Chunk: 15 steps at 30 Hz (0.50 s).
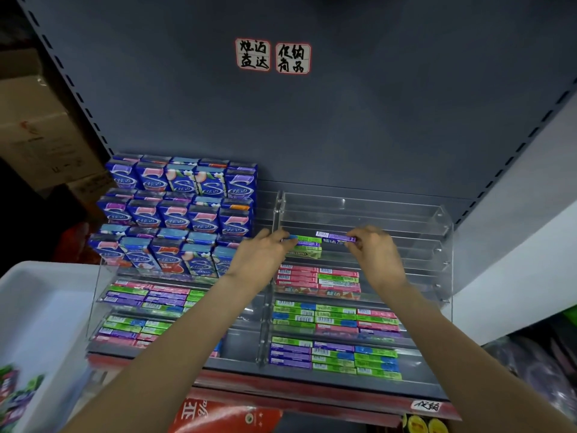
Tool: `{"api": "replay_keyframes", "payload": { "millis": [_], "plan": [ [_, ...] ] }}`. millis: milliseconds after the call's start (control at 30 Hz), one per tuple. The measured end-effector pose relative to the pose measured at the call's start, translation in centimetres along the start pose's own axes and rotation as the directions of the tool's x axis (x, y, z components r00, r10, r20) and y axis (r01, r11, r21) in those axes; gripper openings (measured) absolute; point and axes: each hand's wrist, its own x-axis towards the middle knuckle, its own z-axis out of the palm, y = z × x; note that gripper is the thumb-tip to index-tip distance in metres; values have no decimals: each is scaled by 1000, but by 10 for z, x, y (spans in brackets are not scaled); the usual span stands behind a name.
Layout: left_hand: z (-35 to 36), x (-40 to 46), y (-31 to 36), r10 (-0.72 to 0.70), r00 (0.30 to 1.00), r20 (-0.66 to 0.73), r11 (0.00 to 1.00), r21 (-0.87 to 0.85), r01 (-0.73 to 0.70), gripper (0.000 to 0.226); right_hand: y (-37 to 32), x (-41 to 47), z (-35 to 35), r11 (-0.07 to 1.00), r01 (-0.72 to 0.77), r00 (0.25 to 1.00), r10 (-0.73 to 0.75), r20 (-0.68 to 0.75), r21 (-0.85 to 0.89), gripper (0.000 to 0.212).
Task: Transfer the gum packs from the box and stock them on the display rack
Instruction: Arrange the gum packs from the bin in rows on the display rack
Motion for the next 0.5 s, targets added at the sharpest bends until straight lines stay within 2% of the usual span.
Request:
{"api": "replay_keyframes", "payload": {
  "millis": [233,400,500],
  "plan": [
    [5,-1,1,-5,1000,-18,1000,8,5,64,-14,2,8,998,-4,996,-1,87,57,33],
    [6,-4,3,15,997,-79,999,48,-11,60,-7,-2,4,999,-2,966,-6,260,32,50],
    [5,-4,3,14,995,-103,998,56,-9,56,-13,-2,5,999,38,958,-40,285,13,51]
  ]
}}
